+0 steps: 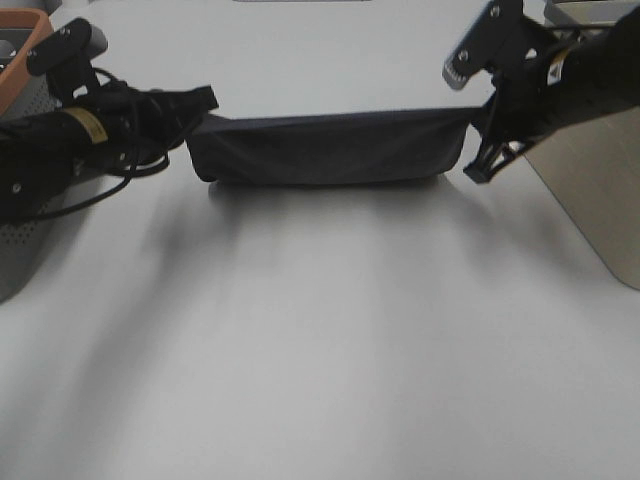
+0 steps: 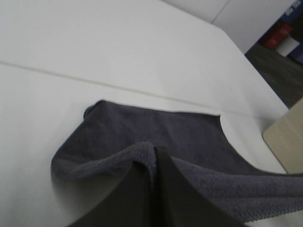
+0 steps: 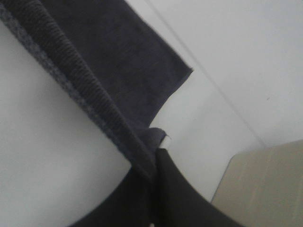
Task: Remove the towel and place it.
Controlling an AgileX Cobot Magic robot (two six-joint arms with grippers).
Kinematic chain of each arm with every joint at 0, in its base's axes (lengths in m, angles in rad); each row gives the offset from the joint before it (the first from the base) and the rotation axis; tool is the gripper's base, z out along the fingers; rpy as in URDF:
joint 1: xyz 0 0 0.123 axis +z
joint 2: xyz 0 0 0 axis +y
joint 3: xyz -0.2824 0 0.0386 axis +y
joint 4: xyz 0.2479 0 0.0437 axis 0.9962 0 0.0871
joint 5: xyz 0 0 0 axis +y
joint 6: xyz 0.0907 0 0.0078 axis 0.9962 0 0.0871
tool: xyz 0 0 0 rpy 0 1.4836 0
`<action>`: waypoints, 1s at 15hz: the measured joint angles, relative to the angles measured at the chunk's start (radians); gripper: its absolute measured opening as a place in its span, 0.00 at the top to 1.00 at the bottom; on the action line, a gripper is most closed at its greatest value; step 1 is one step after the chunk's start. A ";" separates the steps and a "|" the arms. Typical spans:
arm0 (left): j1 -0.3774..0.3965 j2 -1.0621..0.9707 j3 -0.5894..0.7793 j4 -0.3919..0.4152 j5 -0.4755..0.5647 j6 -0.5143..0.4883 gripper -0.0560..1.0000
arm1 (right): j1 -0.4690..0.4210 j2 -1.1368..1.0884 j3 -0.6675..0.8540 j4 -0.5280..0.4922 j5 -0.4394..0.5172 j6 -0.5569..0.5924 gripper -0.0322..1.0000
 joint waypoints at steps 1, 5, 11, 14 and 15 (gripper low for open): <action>-0.001 -0.013 0.062 0.043 -0.013 -0.037 0.95 | 0.001 -0.008 0.064 0.000 -0.011 0.000 0.95; -0.006 -0.022 0.222 0.098 -0.060 -0.097 0.95 | 0.004 -0.009 0.234 0.000 -0.083 0.000 0.95; -0.011 -0.023 0.309 0.122 -0.073 -0.100 0.95 | 0.012 -0.004 0.344 -0.008 -0.171 0.052 0.95; -0.004 -0.023 0.319 0.088 -0.051 -0.100 0.84 | 0.004 0.006 0.348 -0.006 -0.127 0.056 0.83; 0.000 -0.023 0.323 0.076 -0.042 -0.100 0.74 | 0.000 0.006 0.348 -0.006 -0.109 0.057 0.69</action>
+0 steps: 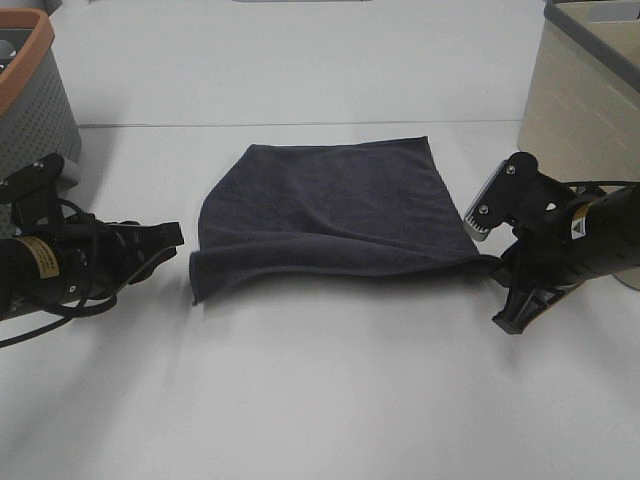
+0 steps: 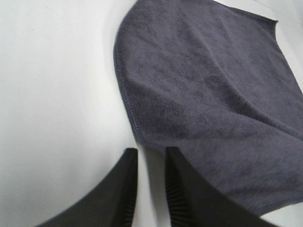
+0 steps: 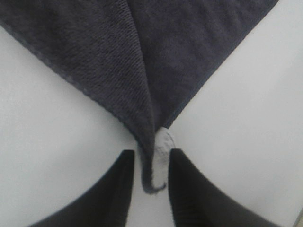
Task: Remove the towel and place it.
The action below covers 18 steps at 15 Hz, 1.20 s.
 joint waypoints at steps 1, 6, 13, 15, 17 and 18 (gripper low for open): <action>0.000 0.000 0.000 -0.001 0.001 0.000 0.64 | -0.001 0.000 0.000 -0.001 0.014 0.000 0.54; 0.000 -0.004 0.000 0.021 0.001 0.000 0.31 | -0.001 -0.025 0.001 -0.001 0.122 0.000 0.31; 0.000 -0.136 -0.315 0.197 0.555 0.003 0.30 | -0.001 -0.298 -0.073 0.010 0.149 0.002 0.31; 0.000 -0.137 -0.499 0.245 0.828 0.031 0.30 | -0.001 -0.304 -0.159 0.070 0.162 0.043 0.31; 0.000 -0.137 -0.673 0.239 1.028 0.145 0.30 | -0.001 -0.304 -0.247 0.129 0.166 0.129 0.31; 0.002 -0.137 -0.718 0.229 1.071 0.172 0.30 | -0.001 -0.304 -0.271 0.141 0.166 0.154 0.31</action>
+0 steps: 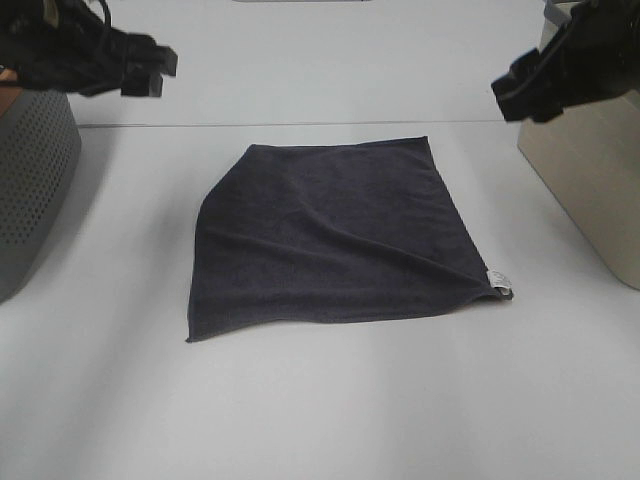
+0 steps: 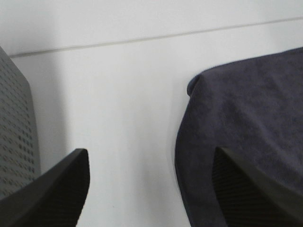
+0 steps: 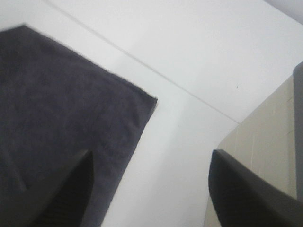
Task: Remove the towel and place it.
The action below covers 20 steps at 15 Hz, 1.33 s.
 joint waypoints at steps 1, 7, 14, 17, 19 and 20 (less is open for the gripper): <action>0.038 0.002 -0.164 -0.127 0.135 0.147 0.30 | 0.000 0.005 -0.109 0.033 0.080 0.104 0.31; 0.285 0.016 -0.473 -0.588 0.456 0.520 0.30 | -0.001 0.259 -0.708 0.041 0.710 0.308 0.31; 0.495 0.015 -0.543 -0.559 0.771 0.536 0.26 | -0.001 0.433 -1.127 -0.015 1.126 0.320 0.31; 0.515 0.005 -0.543 -0.429 0.836 0.536 0.25 | -0.001 0.389 -1.126 -0.031 1.137 0.330 0.31; 0.515 -0.051 -0.511 -0.392 0.836 0.531 0.25 | -0.001 0.328 -1.060 -0.033 1.140 0.334 0.31; 0.515 -0.147 -0.427 -0.392 0.836 0.532 0.25 | -0.001 0.238 -0.929 -0.034 1.141 0.334 0.31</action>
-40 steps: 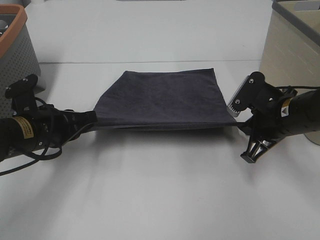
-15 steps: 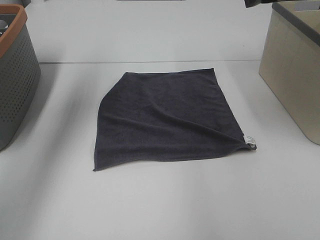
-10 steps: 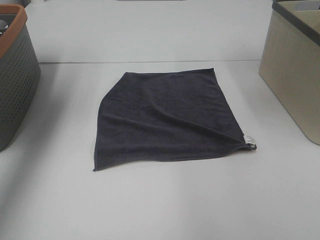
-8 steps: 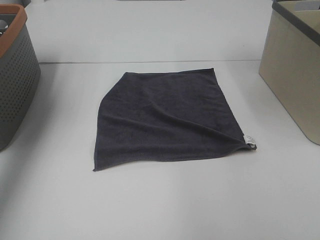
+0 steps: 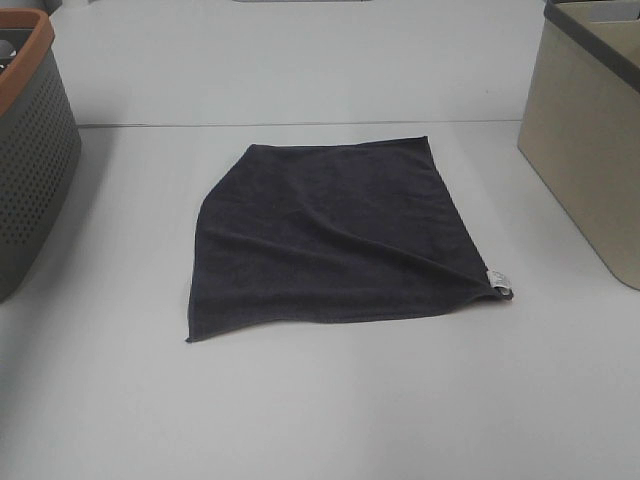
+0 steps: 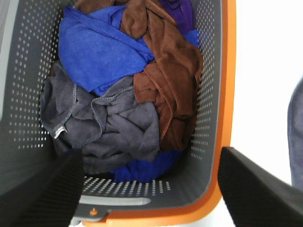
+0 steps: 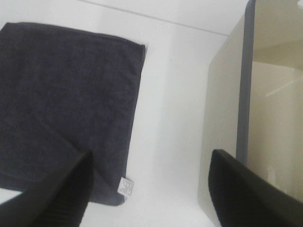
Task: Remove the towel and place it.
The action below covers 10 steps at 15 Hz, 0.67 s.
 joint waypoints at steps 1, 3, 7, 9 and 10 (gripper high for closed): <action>0.000 -0.047 0.055 0.000 0.000 0.007 0.25 | 0.000 -0.046 0.071 -0.002 0.001 0.000 0.31; 0.000 -0.153 0.190 0.000 -0.010 0.013 0.25 | 0.000 -0.143 0.228 -0.013 0.003 0.000 0.31; 0.000 -0.388 0.441 0.000 -0.115 0.023 0.25 | 0.000 -0.329 0.502 -0.015 -0.041 0.010 0.31; 0.000 -0.548 0.569 0.000 -0.185 0.023 0.25 | 0.000 -0.445 0.645 -0.015 -0.078 0.010 0.31; 0.000 -0.637 0.625 0.000 -0.189 0.023 0.25 | 0.000 -0.499 0.709 -0.015 -0.096 0.010 0.31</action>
